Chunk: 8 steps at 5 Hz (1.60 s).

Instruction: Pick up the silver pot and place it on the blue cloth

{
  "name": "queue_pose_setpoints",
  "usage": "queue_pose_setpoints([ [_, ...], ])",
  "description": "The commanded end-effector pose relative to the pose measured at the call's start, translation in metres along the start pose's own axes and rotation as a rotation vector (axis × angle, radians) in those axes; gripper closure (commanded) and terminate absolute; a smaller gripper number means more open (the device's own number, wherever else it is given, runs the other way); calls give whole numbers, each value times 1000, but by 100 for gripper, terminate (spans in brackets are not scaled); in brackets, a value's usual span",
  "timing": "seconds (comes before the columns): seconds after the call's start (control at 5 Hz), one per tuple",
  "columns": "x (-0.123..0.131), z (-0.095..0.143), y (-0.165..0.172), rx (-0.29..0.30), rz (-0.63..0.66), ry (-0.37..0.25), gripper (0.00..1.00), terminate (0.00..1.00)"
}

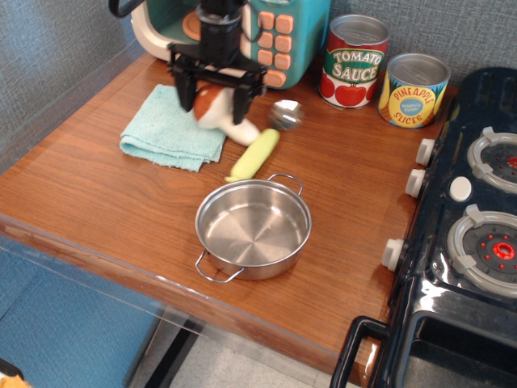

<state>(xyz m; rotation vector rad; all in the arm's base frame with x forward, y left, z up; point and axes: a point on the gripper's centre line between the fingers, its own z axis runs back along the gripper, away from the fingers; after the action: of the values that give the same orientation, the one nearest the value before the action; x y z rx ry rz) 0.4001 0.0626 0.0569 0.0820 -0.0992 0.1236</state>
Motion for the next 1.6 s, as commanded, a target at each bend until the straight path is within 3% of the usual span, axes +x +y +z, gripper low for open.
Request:
queue_pose_setpoints([
  [0.0, -23, 61, -36, -24, -120, -156, 0, 0],
  [0.4, -57, 72, -44, -31, -184, -172, 0, 0],
  [0.8, -102, 59, -93, -8, -371, -150, 0, 0],
  [1.0, -119, 37, -113, 16, -441, -111, 0, 0],
  [1.4, -118, -5, -117, 44, -450, -10, 0, 0],
])
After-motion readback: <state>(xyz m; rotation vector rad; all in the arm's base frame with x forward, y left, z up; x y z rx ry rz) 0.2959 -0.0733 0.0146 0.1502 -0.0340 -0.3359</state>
